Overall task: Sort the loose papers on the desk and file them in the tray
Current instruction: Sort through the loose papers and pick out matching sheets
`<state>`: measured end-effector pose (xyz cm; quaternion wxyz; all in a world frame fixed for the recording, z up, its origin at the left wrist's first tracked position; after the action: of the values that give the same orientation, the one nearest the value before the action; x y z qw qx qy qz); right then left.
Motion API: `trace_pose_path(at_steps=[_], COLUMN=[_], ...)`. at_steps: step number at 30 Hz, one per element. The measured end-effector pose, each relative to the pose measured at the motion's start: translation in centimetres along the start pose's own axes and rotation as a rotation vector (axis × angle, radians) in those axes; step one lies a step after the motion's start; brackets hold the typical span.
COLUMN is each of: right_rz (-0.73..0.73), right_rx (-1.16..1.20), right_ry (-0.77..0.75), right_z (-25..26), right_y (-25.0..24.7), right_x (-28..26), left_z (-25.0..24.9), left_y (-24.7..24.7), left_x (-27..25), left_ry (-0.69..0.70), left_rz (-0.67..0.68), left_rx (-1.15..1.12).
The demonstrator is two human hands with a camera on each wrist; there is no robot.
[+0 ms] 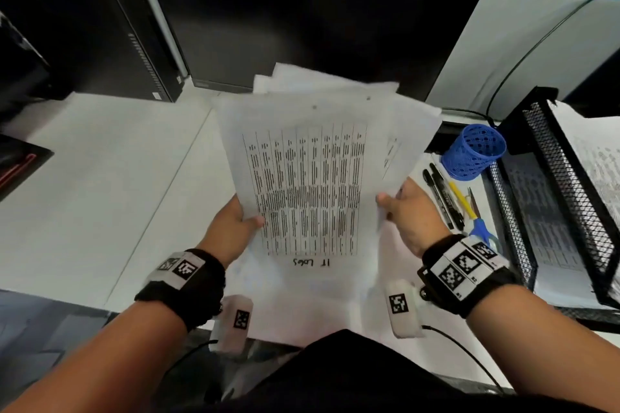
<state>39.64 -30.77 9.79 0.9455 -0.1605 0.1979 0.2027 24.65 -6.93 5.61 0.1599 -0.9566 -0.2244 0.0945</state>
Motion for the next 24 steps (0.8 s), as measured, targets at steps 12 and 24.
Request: trace_pose_path(at_steps=[12, 24], right_rz=[-0.110, -0.288], right_rx=[-0.044, 0.200], right_ry=[-0.398, -0.453], right_z=[5.4, 7.5], right_y=[-0.2, -2.4], right_x=[-2.9, -3.4], left_z=[-7.2, -13.0], left_y=[-0.5, -1.3], left_x=[0.3, 0.3], left_ry=[0.296, 0.458], left_rz=[-0.218, -0.407], left_rx=[-0.146, -0.425])
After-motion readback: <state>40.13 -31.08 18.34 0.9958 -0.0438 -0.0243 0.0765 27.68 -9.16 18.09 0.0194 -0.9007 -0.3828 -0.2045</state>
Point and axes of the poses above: each hand's wrist, its own x-axis towards the middle knuckle, its own y-axis out of the palm, z = x × y, the point moved 8 cm from there along x, towards the middle knuckle, and after that the axes turned 10 degrees about y, right-handed, at the moved point
